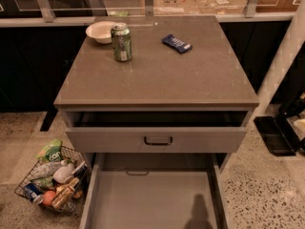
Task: Close middle drawer
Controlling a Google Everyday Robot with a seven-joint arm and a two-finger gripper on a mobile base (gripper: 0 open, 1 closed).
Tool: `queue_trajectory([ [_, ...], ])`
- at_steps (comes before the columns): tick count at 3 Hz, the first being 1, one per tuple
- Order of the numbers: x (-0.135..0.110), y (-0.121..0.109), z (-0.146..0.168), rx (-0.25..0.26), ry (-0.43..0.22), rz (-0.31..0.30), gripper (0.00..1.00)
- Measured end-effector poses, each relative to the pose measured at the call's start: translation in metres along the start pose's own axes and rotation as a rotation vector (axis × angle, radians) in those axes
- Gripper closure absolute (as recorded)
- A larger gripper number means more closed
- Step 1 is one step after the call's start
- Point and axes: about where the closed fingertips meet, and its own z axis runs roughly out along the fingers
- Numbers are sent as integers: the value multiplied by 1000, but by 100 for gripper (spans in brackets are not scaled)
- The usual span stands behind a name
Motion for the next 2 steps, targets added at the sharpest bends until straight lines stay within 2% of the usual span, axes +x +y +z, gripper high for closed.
queue_trajectory([
  [1,-12,41,32,-65,-41,77,0],
  [2,-27,76,57,-99,-116,218,0],
])
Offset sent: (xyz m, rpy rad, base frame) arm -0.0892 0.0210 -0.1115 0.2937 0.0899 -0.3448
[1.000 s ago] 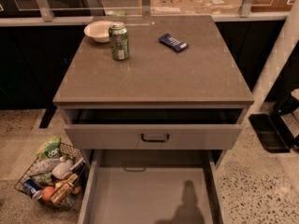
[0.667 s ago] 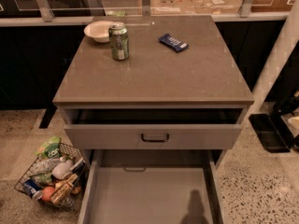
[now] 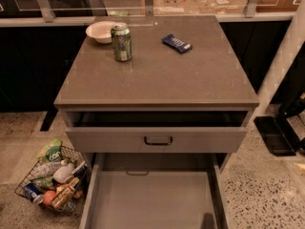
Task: Close middle drawer
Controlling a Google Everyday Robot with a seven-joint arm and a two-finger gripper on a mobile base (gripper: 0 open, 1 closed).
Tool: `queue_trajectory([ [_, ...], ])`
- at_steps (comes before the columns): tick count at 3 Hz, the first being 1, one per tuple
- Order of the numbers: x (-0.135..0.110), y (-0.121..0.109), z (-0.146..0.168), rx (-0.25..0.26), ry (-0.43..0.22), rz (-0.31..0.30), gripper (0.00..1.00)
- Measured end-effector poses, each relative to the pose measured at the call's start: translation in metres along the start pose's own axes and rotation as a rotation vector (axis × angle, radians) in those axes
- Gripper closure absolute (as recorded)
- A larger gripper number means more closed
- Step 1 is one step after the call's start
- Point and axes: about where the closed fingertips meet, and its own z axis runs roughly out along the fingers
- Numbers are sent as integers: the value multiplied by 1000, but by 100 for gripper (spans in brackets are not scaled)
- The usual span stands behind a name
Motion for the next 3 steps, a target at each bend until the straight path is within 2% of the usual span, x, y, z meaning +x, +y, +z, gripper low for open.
queue_trajectory([
  [1,0,0,1,0,-1,0,0],
  [2,1,6,37,-4,-53,32,0],
  [3,9,31,97,-46,-94,84,0],
])
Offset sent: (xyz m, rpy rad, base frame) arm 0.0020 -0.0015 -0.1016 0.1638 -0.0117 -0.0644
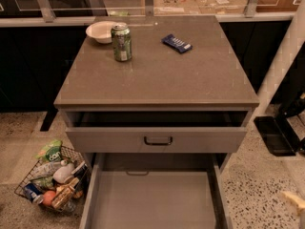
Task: Close middle drawer
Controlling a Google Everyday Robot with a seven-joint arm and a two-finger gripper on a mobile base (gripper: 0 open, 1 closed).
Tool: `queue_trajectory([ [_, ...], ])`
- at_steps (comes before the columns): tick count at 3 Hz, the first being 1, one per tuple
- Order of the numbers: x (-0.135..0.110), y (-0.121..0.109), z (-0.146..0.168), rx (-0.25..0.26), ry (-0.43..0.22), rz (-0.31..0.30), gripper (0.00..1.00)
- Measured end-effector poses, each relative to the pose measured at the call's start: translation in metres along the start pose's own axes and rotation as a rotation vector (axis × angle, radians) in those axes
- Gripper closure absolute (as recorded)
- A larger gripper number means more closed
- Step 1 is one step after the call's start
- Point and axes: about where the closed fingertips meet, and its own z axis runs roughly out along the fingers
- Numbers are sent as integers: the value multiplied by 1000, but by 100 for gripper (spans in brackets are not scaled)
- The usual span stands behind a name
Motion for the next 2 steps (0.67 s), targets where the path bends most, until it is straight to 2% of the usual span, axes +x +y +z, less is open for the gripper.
queue_trajectory([
  [1,5,27,55,-47,-3,-1,0],
  [2,0,62,114,-110,4,-66,0],
])
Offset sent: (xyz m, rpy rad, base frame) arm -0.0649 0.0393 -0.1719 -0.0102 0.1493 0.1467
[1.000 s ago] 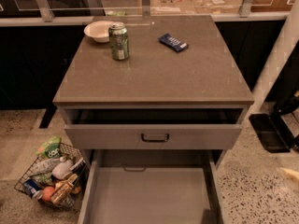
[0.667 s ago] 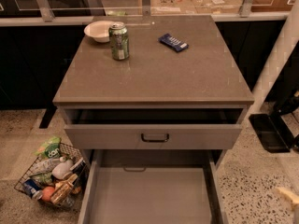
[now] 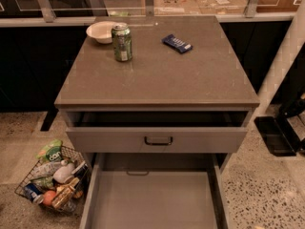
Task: Close middle drawer
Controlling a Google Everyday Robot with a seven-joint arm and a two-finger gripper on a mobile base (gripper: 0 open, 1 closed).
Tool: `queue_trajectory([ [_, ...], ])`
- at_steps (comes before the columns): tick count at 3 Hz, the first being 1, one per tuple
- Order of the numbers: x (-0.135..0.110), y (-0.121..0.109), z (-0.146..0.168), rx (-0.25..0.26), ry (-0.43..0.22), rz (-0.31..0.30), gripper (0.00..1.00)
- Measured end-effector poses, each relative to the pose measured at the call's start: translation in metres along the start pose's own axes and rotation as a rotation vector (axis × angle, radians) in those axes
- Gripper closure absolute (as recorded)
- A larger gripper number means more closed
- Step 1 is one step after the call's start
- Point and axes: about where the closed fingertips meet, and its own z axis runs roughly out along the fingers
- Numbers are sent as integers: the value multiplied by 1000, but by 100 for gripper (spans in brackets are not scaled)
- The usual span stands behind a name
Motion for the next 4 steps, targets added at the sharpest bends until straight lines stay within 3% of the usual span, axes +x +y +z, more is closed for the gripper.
queue_trajectory([
  [2,-17,35,65,-83,-28,-59,0],
  [3,-27,49,88,-121,-24,-93,16],
  [4,-26,49,88,-121,-20,-83,40],
])
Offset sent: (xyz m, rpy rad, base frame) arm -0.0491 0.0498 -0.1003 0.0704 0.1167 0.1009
